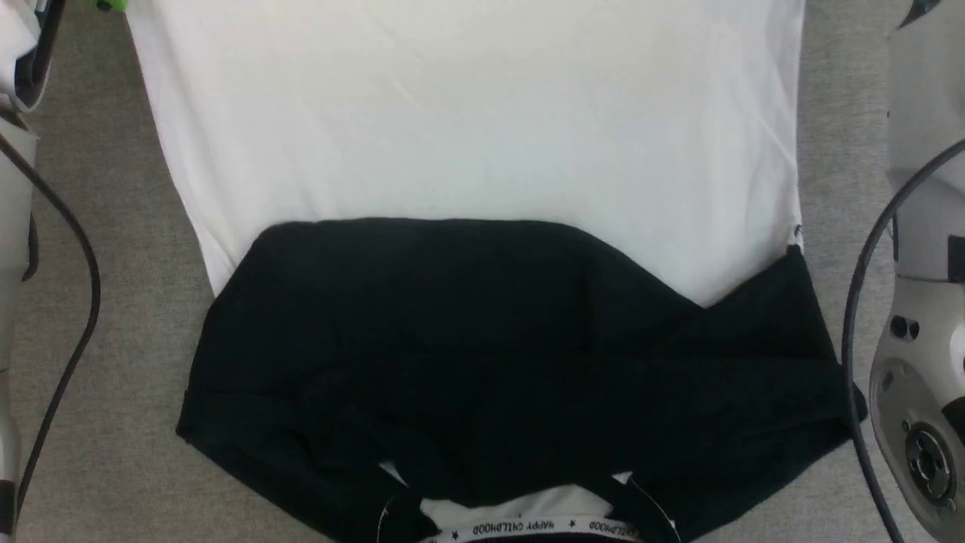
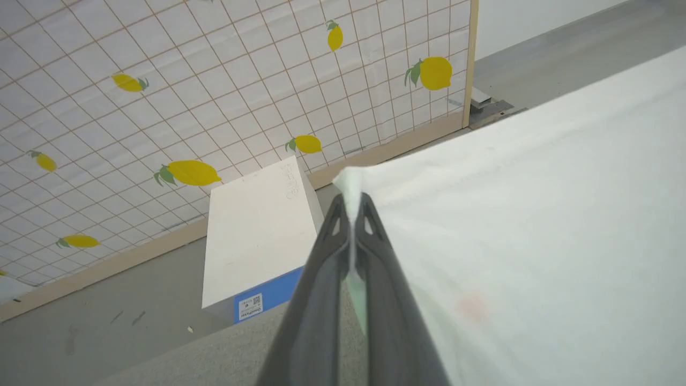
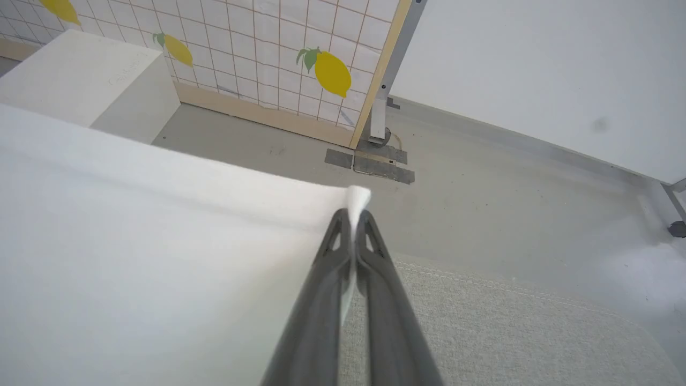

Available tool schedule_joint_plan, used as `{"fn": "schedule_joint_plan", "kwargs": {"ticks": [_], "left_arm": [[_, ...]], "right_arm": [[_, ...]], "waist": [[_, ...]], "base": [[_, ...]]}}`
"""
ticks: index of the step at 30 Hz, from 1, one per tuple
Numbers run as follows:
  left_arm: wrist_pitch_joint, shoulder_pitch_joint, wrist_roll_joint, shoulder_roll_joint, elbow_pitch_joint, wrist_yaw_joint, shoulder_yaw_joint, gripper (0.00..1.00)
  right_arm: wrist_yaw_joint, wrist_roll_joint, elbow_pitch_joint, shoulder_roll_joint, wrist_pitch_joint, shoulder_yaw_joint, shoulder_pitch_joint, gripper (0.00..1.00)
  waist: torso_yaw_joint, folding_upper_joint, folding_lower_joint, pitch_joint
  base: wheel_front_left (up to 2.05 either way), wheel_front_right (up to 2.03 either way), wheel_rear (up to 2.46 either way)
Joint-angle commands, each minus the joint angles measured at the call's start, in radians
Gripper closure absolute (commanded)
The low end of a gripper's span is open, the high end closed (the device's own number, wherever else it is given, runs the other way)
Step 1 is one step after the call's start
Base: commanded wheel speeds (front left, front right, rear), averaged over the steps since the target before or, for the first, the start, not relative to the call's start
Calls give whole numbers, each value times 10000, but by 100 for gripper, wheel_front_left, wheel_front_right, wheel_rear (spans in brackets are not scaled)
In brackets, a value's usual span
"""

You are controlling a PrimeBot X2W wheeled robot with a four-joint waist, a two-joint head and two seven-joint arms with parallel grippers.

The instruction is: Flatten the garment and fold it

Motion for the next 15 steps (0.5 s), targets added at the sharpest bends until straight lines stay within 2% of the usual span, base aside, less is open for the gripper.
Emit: {"fn": "schedule_joint_plan", "kwargs": {"ticks": [1,8,15], "left_arm": [[-327,-15,114,119,156,103,36,100],[-1573,1685,-375,30,247,32,90,100],[-2241,4698,-893,58,-1212,421,158,100]], "right_arm": [[-19,115,44,-51,-390,-15,290,100],[-19,1294,-119,-133,-2038,679,1897,100],[-19,2464,-1567,-911,-2826,1607,4520,100]], "waist": [[-82,0,-1,-518],[-39,0,-1,-2119],[205,0,-1,-3783]], "base": [[0,0,0],[0,0,0],[0,0,0]]}}
